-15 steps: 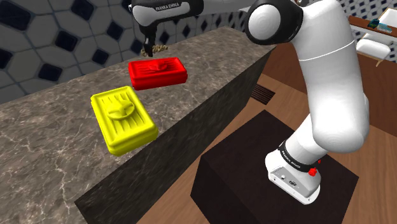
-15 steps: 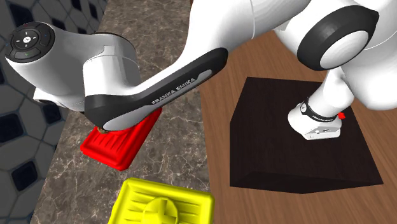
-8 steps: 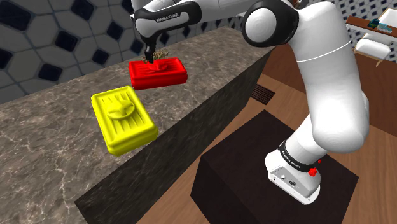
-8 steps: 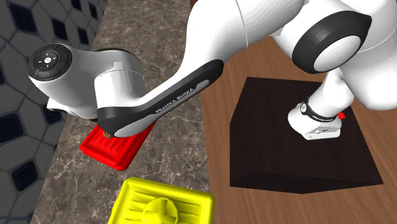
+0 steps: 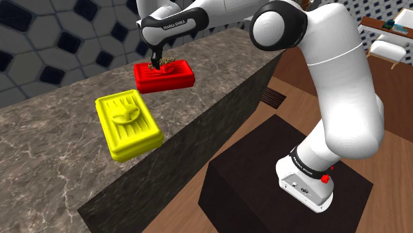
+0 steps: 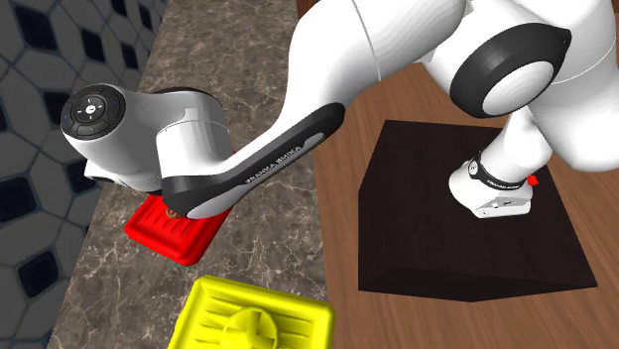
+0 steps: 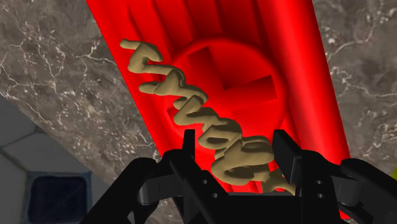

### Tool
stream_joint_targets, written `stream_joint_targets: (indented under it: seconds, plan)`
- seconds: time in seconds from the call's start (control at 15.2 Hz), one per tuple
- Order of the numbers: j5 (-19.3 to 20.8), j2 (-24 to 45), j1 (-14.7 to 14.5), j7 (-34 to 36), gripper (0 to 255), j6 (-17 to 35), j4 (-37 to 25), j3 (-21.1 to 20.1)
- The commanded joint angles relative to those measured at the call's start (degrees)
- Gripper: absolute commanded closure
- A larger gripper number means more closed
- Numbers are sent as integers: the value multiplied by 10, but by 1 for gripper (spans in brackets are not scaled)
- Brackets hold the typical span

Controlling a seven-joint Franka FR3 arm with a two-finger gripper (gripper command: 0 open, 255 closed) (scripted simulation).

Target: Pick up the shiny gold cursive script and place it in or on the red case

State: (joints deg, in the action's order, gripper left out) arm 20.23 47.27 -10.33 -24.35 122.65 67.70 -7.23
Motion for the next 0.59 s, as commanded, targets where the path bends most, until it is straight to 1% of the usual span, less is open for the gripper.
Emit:
stream_joint_targets:
  seconds: [0.0,0.13,0.2,0.53]
  plan:
    - [0,0,0,0,255,0,0,0]
    - [0,0,0,0,255,0,0,0]
    - [0,0,0,0,0,0,0,0]
    - [0,0,0,0,0,0,0,0]
